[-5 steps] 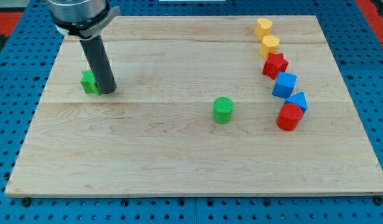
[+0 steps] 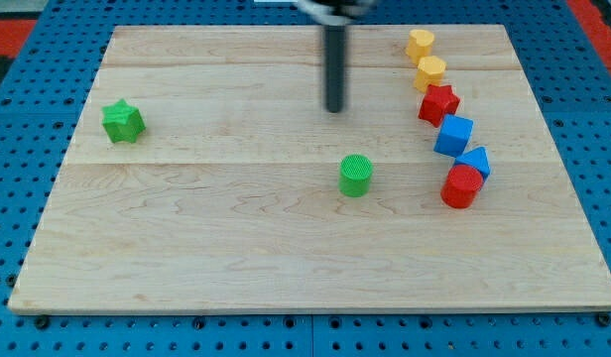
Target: Move the green circle at the bottom right of the star
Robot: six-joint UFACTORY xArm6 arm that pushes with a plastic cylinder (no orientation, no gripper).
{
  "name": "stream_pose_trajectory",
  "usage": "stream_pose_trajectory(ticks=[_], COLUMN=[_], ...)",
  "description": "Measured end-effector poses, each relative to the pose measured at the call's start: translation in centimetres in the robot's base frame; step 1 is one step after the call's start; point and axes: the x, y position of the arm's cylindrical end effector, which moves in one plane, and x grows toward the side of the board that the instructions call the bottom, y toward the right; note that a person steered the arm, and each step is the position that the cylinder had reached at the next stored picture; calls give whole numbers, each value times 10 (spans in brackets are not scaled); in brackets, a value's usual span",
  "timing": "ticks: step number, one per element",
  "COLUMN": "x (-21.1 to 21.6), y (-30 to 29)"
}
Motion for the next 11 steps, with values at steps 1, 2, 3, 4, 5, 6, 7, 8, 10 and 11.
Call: stream_pose_trajectory(ticks=[1,2,3,4,5,6,7,8,10,11], x=[75,105,111,112,100,88,77,70,80,80], y=[18,5,-57,-177,-204,-224,-180,-210,-274,-228])
